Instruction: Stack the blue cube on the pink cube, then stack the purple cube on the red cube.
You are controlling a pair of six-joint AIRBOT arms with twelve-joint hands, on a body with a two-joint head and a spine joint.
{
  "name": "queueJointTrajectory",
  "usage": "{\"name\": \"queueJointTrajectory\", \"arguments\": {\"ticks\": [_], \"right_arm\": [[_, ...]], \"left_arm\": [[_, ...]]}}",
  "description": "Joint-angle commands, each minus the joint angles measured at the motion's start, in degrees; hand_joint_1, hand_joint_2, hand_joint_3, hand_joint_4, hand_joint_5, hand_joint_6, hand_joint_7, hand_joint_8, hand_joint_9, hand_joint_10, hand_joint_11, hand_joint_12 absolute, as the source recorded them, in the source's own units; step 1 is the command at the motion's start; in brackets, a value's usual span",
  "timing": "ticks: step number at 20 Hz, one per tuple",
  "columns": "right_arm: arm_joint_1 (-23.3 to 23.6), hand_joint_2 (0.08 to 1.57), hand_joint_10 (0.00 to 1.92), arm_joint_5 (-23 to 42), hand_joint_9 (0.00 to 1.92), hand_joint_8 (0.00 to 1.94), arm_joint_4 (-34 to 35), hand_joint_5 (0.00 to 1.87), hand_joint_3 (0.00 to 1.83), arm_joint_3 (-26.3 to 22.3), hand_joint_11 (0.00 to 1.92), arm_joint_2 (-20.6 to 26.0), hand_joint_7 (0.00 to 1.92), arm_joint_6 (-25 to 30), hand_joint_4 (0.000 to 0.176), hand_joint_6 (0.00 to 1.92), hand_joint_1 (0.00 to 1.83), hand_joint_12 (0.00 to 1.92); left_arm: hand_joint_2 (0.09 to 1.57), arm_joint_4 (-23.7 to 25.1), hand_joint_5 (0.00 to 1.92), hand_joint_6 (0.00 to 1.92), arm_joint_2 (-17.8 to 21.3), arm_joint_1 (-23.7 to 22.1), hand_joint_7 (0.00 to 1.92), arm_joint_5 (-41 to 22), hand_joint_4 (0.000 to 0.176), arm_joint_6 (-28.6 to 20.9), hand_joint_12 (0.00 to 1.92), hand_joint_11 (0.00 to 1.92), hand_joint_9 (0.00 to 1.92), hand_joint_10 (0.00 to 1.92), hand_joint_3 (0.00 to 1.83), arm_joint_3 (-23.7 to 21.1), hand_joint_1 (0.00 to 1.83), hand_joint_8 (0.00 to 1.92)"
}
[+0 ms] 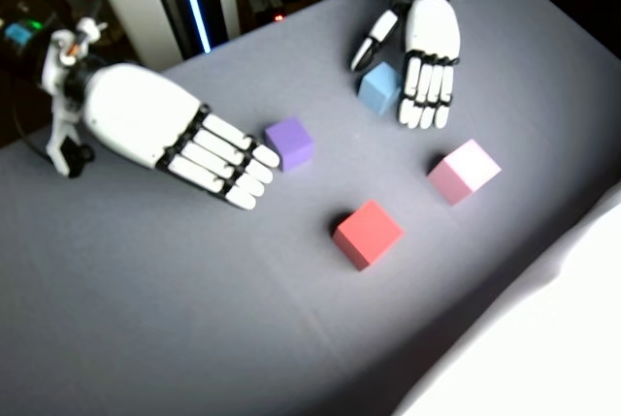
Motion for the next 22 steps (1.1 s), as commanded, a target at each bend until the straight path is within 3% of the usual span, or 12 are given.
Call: {"name": "queueJointTrajectory", "arguments": {"ticks": [1, 2, 3, 7, 8, 10, 12, 14, 15, 18, 20, 22], "right_arm": [[0.2, 1.35, 0.00, 6.4, 0.00, 0.00, -0.4, 0.00, 0.01, 0.0, 0.00, 0.0, 0.00, 0.0, 0.000, 0.00, 0.49, 0.00], [0.2, 1.35, 0.00, 6.4, 0.00, 0.00, -0.4, 0.00, 0.01, 0.0, 0.00, 0.0, 0.00, 0.0, 0.000, 0.00, 0.49, 0.00], [0.2, 1.35, 0.00, 6.5, 0.00, 0.00, -0.4, 0.00, 0.01, 0.0, 0.00, 0.0, 0.00, 0.0, 0.000, 0.00, 0.50, 0.00], [-0.1, 1.35, 0.00, 6.6, 0.00, 0.00, 0.0, 0.00, 0.01, -0.1, 0.00, 0.0, 0.00, 0.0, 0.000, 0.00, 0.50, 0.00], [-0.1, 1.35, 0.00, 6.7, 0.00, 0.00, 0.0, 0.00, 0.01, -0.1, 0.00, 0.0, 0.00, 0.0, 0.000, 0.00, 0.48, 0.00], [-0.1, 1.36, 0.00, 6.9, 0.00, 0.00, 0.1, 0.00, 0.01, -0.2, 0.00, 0.0, 0.00, 0.0, 0.000, 0.00, 0.46, 0.00], [-0.1, 1.36, 0.00, 7.3, 0.00, 0.00, 0.3, 0.00, 0.01, -0.3, 0.00, 0.0, 0.00, 0.1, 0.000, 0.00, 0.44, 0.00], [-0.1, 1.37, 0.00, 7.8, 0.00, 0.00, 0.3, 0.00, 0.01, -0.4, 0.00, 0.0, 0.00, 0.2, 0.000, 0.00, 0.40, 0.00], [-0.2, 1.36, 0.00, 8.1, 0.00, 0.00, 0.3, 0.00, 0.00, -0.5, 0.00, 0.0, 0.00, 0.3, 0.000, 0.00, 0.40, 0.00], [-0.3, 1.37, 0.00, 8.2, 0.00, 0.00, 0.3, 0.00, 0.00, -0.5, 0.00, 0.0, 0.00, 0.5, 0.000, 0.00, 0.44, 0.00], [-0.6, 1.37, 0.00, 8.2, 0.00, 0.00, 0.3, 0.00, 0.00, -0.5, 0.00, 0.0, 0.00, 0.8, 0.000, 0.00, 0.43, 0.00], [-0.8, 1.38, 0.00, 8.2, 0.00, 0.00, 0.3, 0.00, 0.01, -0.4, 0.00, -0.1, 0.00, 0.8, 0.000, 0.00, 0.40, 0.00]], "left_arm": [[1.12, -0.3, 0.84, 0.78, -0.5, -0.2, 0.99, -3.7, 0.000, -0.6, 1.78, 0.00, 0.57, 1.38, 0.00, 0.2, 1.18, 1.04], [1.12, -0.3, 0.84, 0.78, -0.7, -0.2, 0.99, -3.5, 0.000, -1.0, 1.78, 0.00, 0.57, 1.38, 0.00, 0.5, 1.18, 1.04], [1.17, -0.2, 0.86, 0.92, -0.8, -0.2, 0.89, -3.6, 0.000, -1.2, 1.89, 0.00, 0.70, 1.57, 0.01, 0.6, 1.22, 1.37], [1.22, 0.9, 0.75, 1.12, 0.1, -0.9, 0.85, -6.7, 0.000, -1.9, 1.92, 0.18, 0.74, 1.73, 0.01, -0.3, 1.21, 1.50], [1.21, 1.2, 0.79, 1.25, 0.7, -1.1, 0.91, -8.0, 0.000, -1.9, 1.92, 0.12, 0.77, 1.88, 0.00, -0.9, 1.09, 1.77], [1.22, 1.9, 0.78, 1.32, 2.2, -2.0, 0.82, -10.8, 0.000, -1.9, 1.92, 0.05, 0.68, 1.92, 0.00, -1.9, 1.01, 1.74], [1.24, 1.9, 0.74, 1.15, 3.0, -3.5, 0.80, -11.8, 0.000, -1.6, 1.92, 0.06, 0.64, 1.77, 0.00, -1.7, 1.19, 1.58], [1.23, 1.8, 0.78, 1.06, 3.1, -5.5, 0.80, -11.5, 0.000, -1.3, 1.92, 0.79, 0.79, 1.82, 0.00, -0.9, 1.21, 1.56], [1.23, 1.2, 0.80, 1.01, 3.0, -7.2, 0.77, -10.9, 0.000, -0.6, 1.92, 0.90, 0.79, 1.90, 0.00, -0.2, 1.20, 1.61], [1.22, -0.7, 0.80, 1.05, 2.4, -10.4, 0.73, -9.4, 0.000, 0.1, 1.92, 0.82, 0.77, 1.90, 0.01, 2.1, 1.19, 1.66], [1.24, -2.0, 0.79, 1.03, 1.6, -12.7, 0.73, -7.9, 0.000, 0.2, 1.92, 0.99, 0.89, 1.92, 0.00, 4.2, 1.20, 1.68], [1.24, -3.0, 0.81, 1.01, 0.4, -15.3, 0.73, -4.9, 0.000, 0.6, 1.92, 0.94, 0.83, 1.92, 0.00, 6.7, 1.20, 1.68]]}}
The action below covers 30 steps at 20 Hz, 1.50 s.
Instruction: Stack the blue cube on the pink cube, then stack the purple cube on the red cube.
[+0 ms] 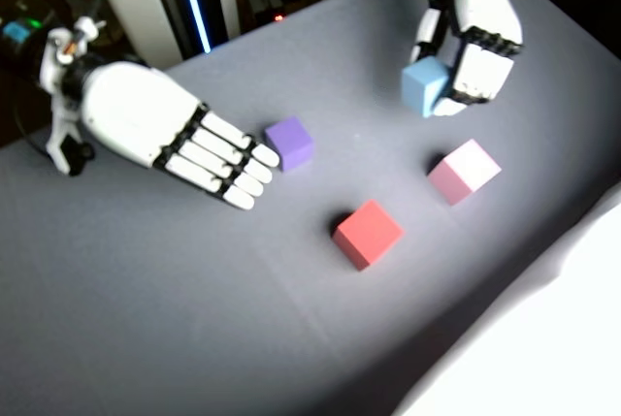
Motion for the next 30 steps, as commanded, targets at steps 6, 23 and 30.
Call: {"name": "queueJointTrajectory", "arguments": {"ticks": [6, 23, 30], "right_arm": [[-0.2, 1.38, 0.00, 6.4, 0.00, 0.00, -0.5, 0.00, 0.00, 0.2, 0.00, -0.7, 0.00, 0.8, 0.000, 0.00, 0.56, 0.00], [-1.1, 1.38, 0.00, 6.5, 0.00, 0.00, -0.5, 0.00, 0.00, 1.2, 0.00, -2.0, 0.00, 2.4, 0.000, 0.00, 0.52, 0.00], [-1.2, 1.37, 0.00, 6.5, 0.00, 0.00, -0.5, 0.00, 0.00, 1.3, 0.00, -2.3, 0.00, 2.6, 0.000, 0.00, 0.51, 0.00]], "left_arm": [[1.22, -1.3, 0.80, 1.09, -2.5, -7.2, 0.81, 2.5, 0.000, 1.4, 1.92, 0.87, 0.82, 1.76, 0.00, 6.2, 1.21, 1.54], [1.22, -5.5, 0.79, 1.27, -9.1, -10.4, 0.97, 12.1, 0.000, 4.2, 1.92, 1.26, 1.15, 1.92, 0.00, 15.4, 1.11, 1.91], [1.15, -5.9, 0.44, 0.69, -10.6, -10.2, 0.48, 13.5, 0.000, 4.2, 1.92, 0.22, 0.37, 1.43, 0.00, 16.7, 0.96, 1.06]]}}
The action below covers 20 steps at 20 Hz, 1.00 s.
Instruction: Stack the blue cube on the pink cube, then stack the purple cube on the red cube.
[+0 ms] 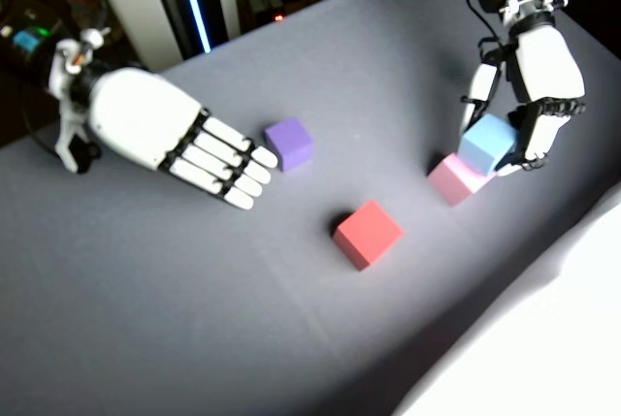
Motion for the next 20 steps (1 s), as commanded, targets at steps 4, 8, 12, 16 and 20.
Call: {"name": "queueJointTrajectory", "arguments": {"ticks": [4, 8, 12, 16, 20], "right_arm": [[-0.3, 1.37, 0.00, 6.4, 0.00, 0.00, -0.6, 0.00, 0.00, 0.4, 0.00, 0.1, 0.00, 0.4, 0.000, 0.00, 0.50, 0.00], [-0.3, 1.37, 0.00, 6.4, 0.00, 0.00, -0.6, 0.00, 0.00, 0.3, 0.00, 0.1, 0.00, 0.6, 0.000, 0.00, 0.51, 0.00], [-0.3, 1.36, 0.00, 6.6, 0.00, 0.00, -0.6, 0.00, 0.00, 0.1, 0.00, 0.1, 0.00, 0.9, 0.000, 0.00, 0.61, 0.00], [-0.3, 1.34, 0.00, 7.8, 0.00, 0.00, -2.6, 0.00, 0.00, -0.1, 0.00, 0.6, 0.00, 3.7, 0.000, 0.00, 0.55, 0.00], [0.3, 1.23, 0.00, 8.7, 0.00, 0.00, -6.3, 0.00, 0.00, 0.5, 0.01, 0.7, 0.00, 8.9, 0.000, 0.00, 0.51, 0.01]], "left_arm": [[1.07, 0.1, 0.14, 0.17, 0.3, 0.0, 0.21, -5.9, 0.108, 0.0, 0.86, 0.00, 0.06, 0.22, 0.00, 0.1, 0.78, 0.03], [1.04, 0.1, 0.00, 0.00, 1.8, 0.9, 0.00, -8.2, 0.145, 0.0, 0.02, 0.00, 0.00, 0.00, 0.00, -1.7, 0.72, 0.00], [1.02, 0.7, 0.00, 0.00, 3.7, 1.9, 0.00, -11.6, 0.176, 0.0, 0.00, 0.00, 0.00, 0.00, 0.00, -4.3, 0.70, 0.00], [1.00, 2.1, 0.00, 0.00, 8.6, 4.2, 0.00, -20.7, 0.176, 0.0, 0.00, 0.00, 0.00, 0.00, 0.00, -10.6, 0.60, 0.00], [1.08, 2.3, 0.00, 0.00, 15.3, 10.8, 0.00, -33.0, 0.176, 0.0, 0.00, 0.00, 0.00, 0.00, 0.02, -18.8, 0.64, 0.00]]}}
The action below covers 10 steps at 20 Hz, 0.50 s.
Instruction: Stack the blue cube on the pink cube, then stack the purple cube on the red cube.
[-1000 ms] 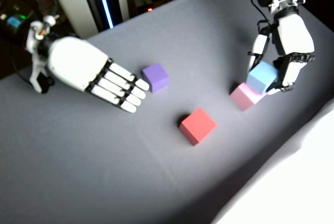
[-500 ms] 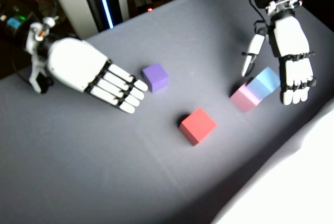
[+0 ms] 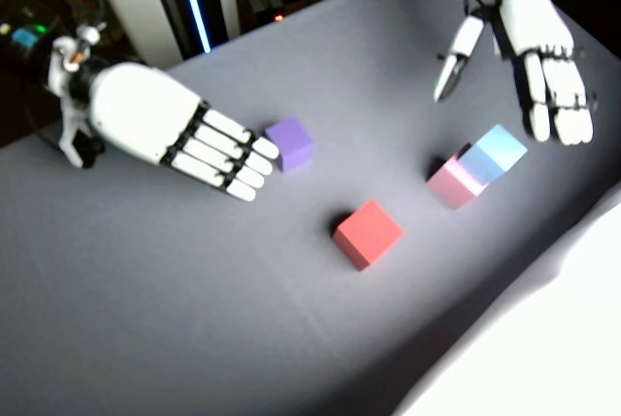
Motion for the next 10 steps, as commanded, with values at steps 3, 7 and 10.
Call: {"name": "queueJointTrajectory", "arguments": {"ticks": [3, 7, 10], "right_arm": [[1.7, 1.16, 0.00, 6.9, 0.00, 0.00, -0.9, 0.00, 0.00, 0.7, 0.00, -0.2, 0.00, 0.8, 0.000, 0.00, 0.65, 0.00], [2.8, 1.11, 0.00, 6.5, 0.00, 0.00, -1.1, 0.00, 0.00, 3.0, 0.00, -2.5, 0.00, 3.2, 0.000, 0.00, 0.73, 0.00], [4.8, 1.10, 0.00, 4.4, 0.00, 0.00, -1.1, 0.00, 0.00, 5.2, 0.00, -5.0, 0.00, 4.2, 0.004, 0.00, 0.75, 0.36]], "left_arm": [[1.19, -0.8, 0.00, 0.00, 3.5, 5.5, 0.00, -17.4, 0.176, -0.3, 0.00, 0.00, 0.00, 0.00, 0.02, -4.7, 0.67, 0.00], [1.28, -1.4, 0.00, 0.00, 5.4, 11.8, 0.00, -24.3, 0.167, -1.3, 0.00, 0.00, 0.00, 0.00, 0.02, -8.8, 0.76, 0.00], [1.29, -3.1, 0.00, 0.00, 6.0, 16.6, 0.00, -27.0, 0.117, -2.2, 0.00, 0.00, 0.00, 0.00, 0.01, -10.5, 0.75, 0.00]]}}
